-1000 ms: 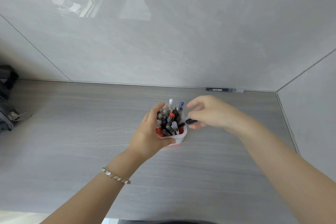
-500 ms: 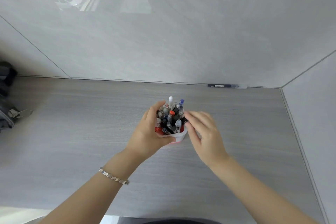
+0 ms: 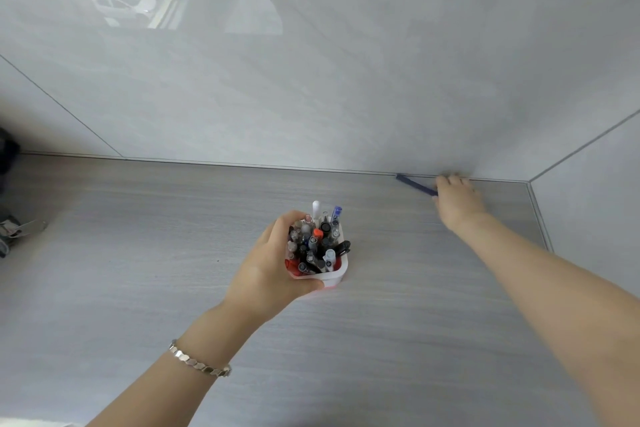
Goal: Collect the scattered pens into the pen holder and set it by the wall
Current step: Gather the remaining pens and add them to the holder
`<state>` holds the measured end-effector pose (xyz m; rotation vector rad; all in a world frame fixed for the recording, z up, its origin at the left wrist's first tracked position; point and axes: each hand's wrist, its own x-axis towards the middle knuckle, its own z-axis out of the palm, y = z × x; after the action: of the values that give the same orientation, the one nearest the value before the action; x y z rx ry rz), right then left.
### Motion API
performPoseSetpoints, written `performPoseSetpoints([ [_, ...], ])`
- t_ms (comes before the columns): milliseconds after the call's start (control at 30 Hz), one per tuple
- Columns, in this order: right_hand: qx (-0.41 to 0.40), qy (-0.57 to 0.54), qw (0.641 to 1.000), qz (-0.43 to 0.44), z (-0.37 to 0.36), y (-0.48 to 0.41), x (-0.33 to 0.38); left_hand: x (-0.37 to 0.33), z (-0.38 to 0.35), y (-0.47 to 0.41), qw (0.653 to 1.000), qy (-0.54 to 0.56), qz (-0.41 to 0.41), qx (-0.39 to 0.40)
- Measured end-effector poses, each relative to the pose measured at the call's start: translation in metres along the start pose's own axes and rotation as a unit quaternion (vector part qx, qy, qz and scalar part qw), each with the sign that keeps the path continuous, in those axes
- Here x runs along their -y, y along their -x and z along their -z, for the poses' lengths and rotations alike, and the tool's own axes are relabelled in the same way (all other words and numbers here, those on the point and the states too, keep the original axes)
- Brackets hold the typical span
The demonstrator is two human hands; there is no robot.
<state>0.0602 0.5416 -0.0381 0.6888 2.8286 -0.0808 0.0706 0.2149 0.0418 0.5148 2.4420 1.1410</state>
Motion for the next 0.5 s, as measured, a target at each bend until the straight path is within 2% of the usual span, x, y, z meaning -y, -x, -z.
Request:
performPoseSetpoints([
  [67,-0.008,-0.035,0.999,0.014,-0.003,0.011,0.001,0.001,-0.001,0.000,1.000,0.003,0.002,-0.003],
  [133,-0.001,-0.130,0.991,0.035,0.002,0.028,0.004,0.001,-0.001,0.000,1.000,0.005,0.004,-0.003],
  [200,0.008,-0.240,0.970,0.047,0.017,0.052,0.012,0.000,-0.001,0.000,1.000,0.006,0.005,-0.001],
  [333,-0.006,-0.380,0.924,0.050,0.061,0.120,0.028,0.001,-0.001,0.000,1.000,0.005,0.005,0.008],
  [433,-0.046,-0.446,0.891,0.073,0.097,0.165,0.039,0.000,-0.001,0.001,1.000,-0.001,0.005,0.009],
  [500,-0.012,-0.421,0.897,0.136,0.111,0.178,0.047,0.000,-0.001,0.001,1.000,0.002,0.001,0.005],
])
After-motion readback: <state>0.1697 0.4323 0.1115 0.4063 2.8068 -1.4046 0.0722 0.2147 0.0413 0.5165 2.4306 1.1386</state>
